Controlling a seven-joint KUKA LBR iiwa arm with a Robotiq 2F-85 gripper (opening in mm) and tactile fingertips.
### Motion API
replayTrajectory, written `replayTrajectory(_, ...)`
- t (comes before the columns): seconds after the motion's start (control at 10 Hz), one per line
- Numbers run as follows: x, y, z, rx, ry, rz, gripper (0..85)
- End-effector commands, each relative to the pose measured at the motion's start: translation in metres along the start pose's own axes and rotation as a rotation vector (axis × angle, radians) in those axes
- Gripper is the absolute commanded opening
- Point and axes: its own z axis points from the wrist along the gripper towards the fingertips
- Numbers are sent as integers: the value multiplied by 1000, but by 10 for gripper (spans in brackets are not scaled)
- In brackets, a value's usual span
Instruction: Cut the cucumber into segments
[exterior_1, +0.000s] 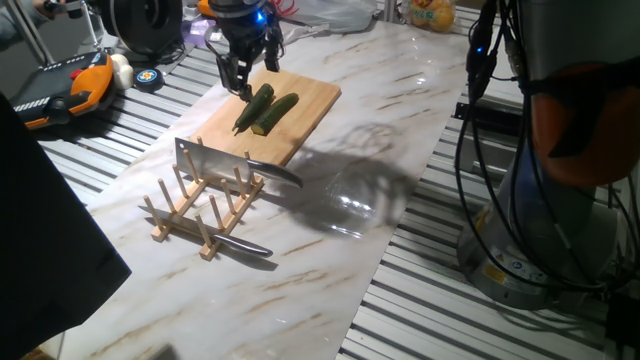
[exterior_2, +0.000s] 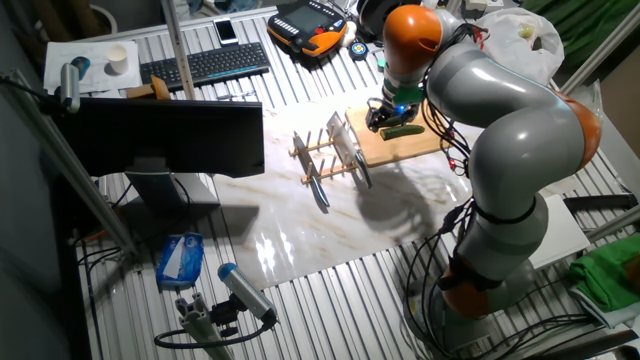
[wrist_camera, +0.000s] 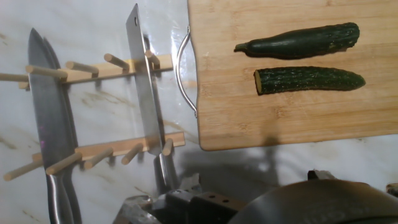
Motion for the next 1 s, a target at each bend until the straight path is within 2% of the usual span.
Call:
replayTrajectory(0.0, 0, 0, 0, -8, 7, -4, 850)
replayTrajectory(0.4, -2, 4, -3, -29, 7, -10, 850)
replayTrajectory(0.6, -7, 11, -6, -48, 36, -6, 850)
replayTrajectory(0.9, -16, 18, 3, -53, 30, -7, 850)
